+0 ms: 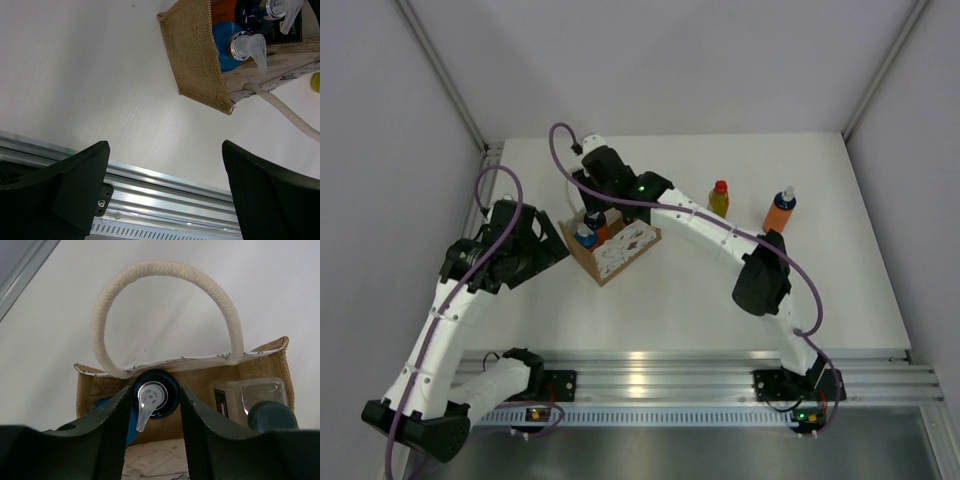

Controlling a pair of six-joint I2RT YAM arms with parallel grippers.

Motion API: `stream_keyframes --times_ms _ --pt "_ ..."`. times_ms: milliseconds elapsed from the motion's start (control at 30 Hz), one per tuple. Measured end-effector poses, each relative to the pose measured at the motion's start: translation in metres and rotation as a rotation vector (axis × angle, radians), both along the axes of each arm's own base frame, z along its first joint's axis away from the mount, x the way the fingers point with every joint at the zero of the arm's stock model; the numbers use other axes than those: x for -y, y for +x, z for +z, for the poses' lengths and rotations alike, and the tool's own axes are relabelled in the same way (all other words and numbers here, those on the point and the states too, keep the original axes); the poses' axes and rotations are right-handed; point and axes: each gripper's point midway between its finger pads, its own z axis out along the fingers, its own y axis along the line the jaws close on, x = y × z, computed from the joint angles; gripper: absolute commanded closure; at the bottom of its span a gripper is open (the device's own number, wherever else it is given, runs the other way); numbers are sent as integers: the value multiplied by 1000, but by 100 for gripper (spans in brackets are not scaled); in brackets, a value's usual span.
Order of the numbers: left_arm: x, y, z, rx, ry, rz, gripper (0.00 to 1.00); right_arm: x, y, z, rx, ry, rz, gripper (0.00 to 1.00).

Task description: Take the personal care products out of the canvas bag

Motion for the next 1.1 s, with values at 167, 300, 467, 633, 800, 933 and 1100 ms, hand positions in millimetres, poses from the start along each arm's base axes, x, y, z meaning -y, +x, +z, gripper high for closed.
stream_keyframes --times_ms 167,300,467,633,800,933,1100 --pt "-1 0 -1 -1 10 -12 2 -5 3 -8 -7 -13 8 64" --pt "-1 0 -1 -2 15 -17 2 -5 3 -16 -19 -30 8 68" --pt "-3 0 -1 0 27 -21 2 -5 3 -18 -24 -36 8 68" --pt "-4 0 -2 0 41 -25 2 -5 3 -19 -25 -38 9 69" --pt "-5 1 -3 -6 48 -27 2 -7 3 -28 -36 -45 10 70" --pt "-5 1 -3 -7 52 -30 2 -9 3 -39 -49 -59 11 75" --pt "-6 1 -3 -6 61 -34 2 -9 4 -40 -46 -62 7 90"
